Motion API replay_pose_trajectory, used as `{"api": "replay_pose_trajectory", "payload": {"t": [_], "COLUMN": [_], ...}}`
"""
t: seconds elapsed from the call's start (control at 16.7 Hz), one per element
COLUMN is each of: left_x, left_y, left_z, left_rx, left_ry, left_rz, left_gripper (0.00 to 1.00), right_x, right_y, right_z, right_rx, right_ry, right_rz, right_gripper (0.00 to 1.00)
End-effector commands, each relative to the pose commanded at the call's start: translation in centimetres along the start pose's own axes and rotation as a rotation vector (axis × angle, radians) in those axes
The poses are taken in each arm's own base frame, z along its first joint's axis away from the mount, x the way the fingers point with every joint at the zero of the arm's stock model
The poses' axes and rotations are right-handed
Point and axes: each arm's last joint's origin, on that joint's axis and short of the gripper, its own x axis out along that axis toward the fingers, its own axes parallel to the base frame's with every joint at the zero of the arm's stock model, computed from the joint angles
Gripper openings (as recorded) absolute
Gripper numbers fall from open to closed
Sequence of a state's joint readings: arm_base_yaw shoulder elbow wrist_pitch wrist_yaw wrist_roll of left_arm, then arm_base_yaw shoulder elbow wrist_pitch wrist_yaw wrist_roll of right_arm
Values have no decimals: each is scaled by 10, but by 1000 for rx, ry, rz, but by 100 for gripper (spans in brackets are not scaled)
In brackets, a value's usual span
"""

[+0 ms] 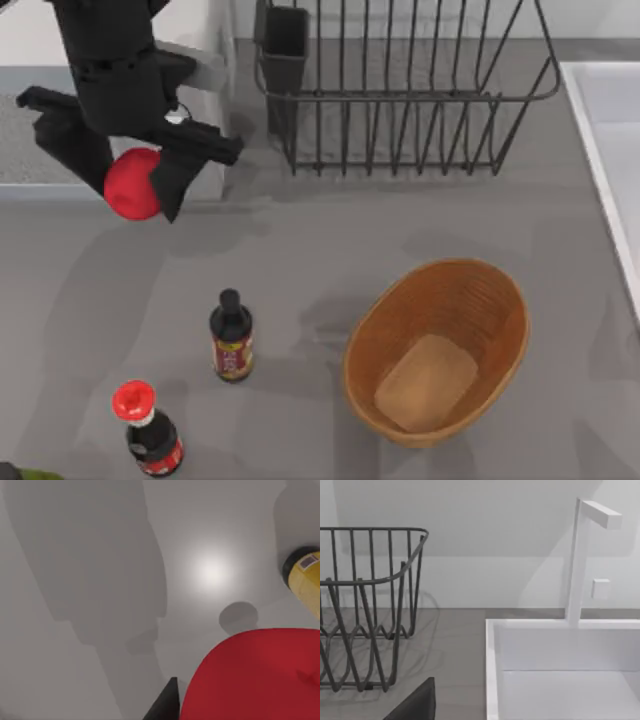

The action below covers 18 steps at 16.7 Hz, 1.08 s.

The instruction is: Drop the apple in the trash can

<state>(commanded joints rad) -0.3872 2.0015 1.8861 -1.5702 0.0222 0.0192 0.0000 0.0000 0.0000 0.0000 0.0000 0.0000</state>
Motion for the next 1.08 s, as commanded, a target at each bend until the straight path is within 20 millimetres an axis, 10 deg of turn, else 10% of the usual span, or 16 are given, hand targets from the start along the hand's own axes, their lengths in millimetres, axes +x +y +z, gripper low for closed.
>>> {"api": "replay_pose_trajectory", "payload": {"t": [0.6, 1.08], "left_x": [17, 6], "left_y": [-198, -236], "left_z": [1, -14], "left_rx": [-333, -368], "left_ry": [-70, -140], "left_rz": [-37, -96], "left_gripper": [0, 0], "right_x": [0, 0], "right_y": [0, 0], "right_z": [0, 0], "right_rx": [0, 0], "right_ry": [0, 0], "right_rz": [0, 0], "right_gripper": [100, 100]}}
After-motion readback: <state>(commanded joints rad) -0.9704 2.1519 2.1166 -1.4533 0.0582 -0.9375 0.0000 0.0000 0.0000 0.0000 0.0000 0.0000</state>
